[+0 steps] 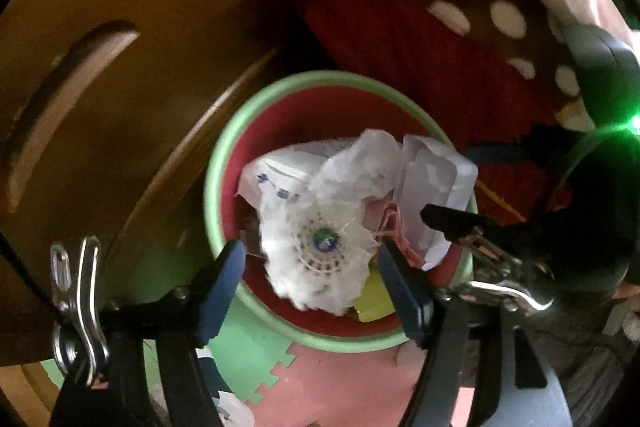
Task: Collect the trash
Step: 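Open both grippers over the red bin to drop the shuttlecock and box, then move both open tools back up to the bedside table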
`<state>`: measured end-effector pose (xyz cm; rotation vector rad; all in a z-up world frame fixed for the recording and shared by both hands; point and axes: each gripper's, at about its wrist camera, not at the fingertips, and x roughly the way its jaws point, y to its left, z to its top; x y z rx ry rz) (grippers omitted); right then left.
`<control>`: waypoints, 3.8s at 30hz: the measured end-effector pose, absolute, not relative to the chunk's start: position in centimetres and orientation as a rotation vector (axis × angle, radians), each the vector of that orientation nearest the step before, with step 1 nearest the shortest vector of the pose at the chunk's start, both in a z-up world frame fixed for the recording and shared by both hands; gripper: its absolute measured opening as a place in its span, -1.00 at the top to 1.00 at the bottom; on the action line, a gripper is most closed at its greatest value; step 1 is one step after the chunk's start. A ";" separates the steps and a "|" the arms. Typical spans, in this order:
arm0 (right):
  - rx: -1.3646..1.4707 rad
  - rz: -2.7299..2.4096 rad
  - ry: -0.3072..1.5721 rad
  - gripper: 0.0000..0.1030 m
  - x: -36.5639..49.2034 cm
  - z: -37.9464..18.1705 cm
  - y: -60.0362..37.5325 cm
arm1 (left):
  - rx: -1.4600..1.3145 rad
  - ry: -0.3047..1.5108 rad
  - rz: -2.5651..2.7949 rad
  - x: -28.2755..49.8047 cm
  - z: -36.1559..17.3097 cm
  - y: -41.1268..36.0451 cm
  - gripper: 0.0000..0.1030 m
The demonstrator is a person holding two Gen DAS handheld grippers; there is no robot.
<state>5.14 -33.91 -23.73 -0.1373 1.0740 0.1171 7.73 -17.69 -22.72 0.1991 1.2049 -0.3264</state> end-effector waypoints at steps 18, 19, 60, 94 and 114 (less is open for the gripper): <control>-0.031 0.186 1.023 -0.38 4.1 -19.3 -32.1 | 0.290 0.996 -0.329 5.9 -15.2 -16.4 -0.40; -0.025 0.188 1.020 -0.38 3.9 -19.0 -32.1 | 0.282 0.985 -0.330 5.7 -14.7 -16.2 -0.40; 0.163 0.489 0.431 -0.38 1.1 0.2 -31.4 | 0.045 0.662 -0.330 4.5 1.5 -12.6 -0.40; 0.148 0.631 0.265 -0.41 12.2 3.8 -21.1 | -0.129 0.546 -0.059 10.1 4.8 -0.8 -0.41; 0.103 0.593 0.422 -0.42 18.7 2.4 -18.0 | -0.201 0.688 0.136 16.0 2.4 8.4 -0.42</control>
